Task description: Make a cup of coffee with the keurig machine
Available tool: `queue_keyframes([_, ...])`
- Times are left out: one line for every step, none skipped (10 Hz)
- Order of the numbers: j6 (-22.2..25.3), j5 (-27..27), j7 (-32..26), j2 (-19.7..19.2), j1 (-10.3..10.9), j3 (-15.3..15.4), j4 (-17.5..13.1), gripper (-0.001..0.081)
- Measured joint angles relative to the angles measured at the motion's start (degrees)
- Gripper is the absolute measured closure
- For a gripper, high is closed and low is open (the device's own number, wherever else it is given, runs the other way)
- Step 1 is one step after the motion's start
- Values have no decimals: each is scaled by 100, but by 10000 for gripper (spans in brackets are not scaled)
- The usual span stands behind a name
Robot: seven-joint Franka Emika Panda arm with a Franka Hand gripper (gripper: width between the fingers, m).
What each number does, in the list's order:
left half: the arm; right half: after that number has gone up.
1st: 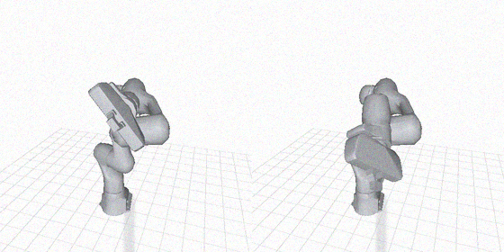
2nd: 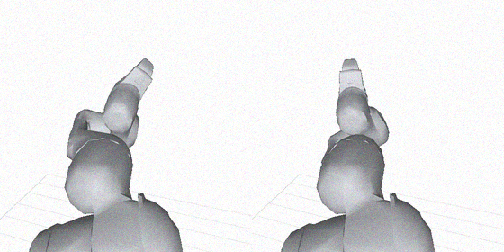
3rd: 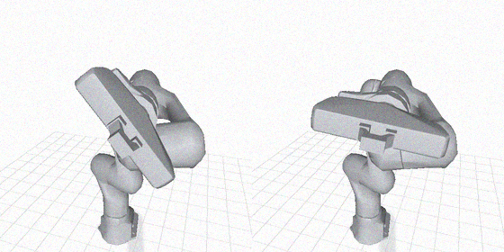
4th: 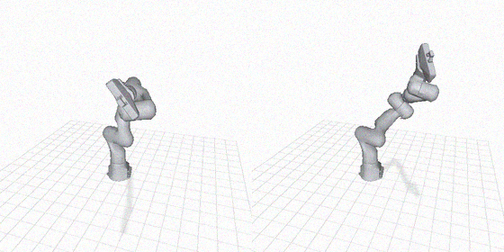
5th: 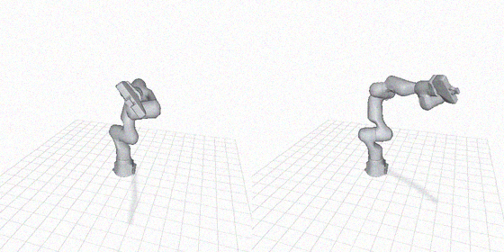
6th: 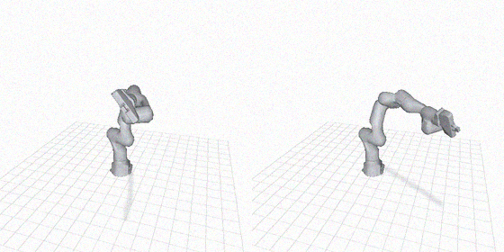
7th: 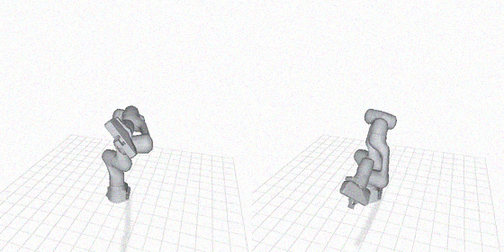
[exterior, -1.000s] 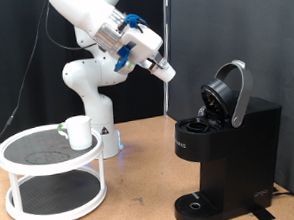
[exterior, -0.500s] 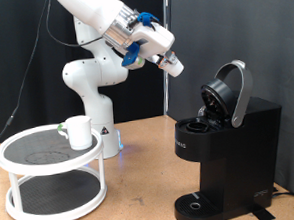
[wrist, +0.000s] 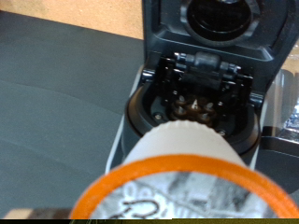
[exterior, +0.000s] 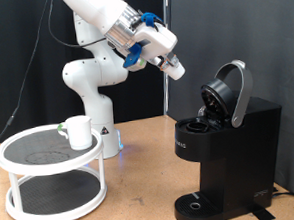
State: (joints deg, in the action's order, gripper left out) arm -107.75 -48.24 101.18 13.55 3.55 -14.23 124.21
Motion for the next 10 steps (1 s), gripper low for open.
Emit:
queue_keyframes([24, 14, 36, -26, 0, 14, 26, 341])
queue_keyframes([25, 64, 136, -74, 1, 52, 67, 341])
queue_keyframes([-7, 162, 253, -143, 1, 110, 109, 341])
queue_keyframes([-170, 221, 284, -211, 1, 188, 179, 341])
queue_keyframes([-357, 227, 284, -261, 2, 268, 265, 341])
queue_keyframes([-524, 223, 284, -315, 4, 339, 337, 341])
queue_keyframes([-625, 213, 284, -357, 4, 398, 392, 341])
queue_keyframes([-721, 196, 284, -400, 4, 454, 428, 341])
queue_keyframes([-793, 165, 283, -450, 6, 503, 449, 341])
queue_keyframes([-874, 143, 282, -492, 10, 550, 471, 341])
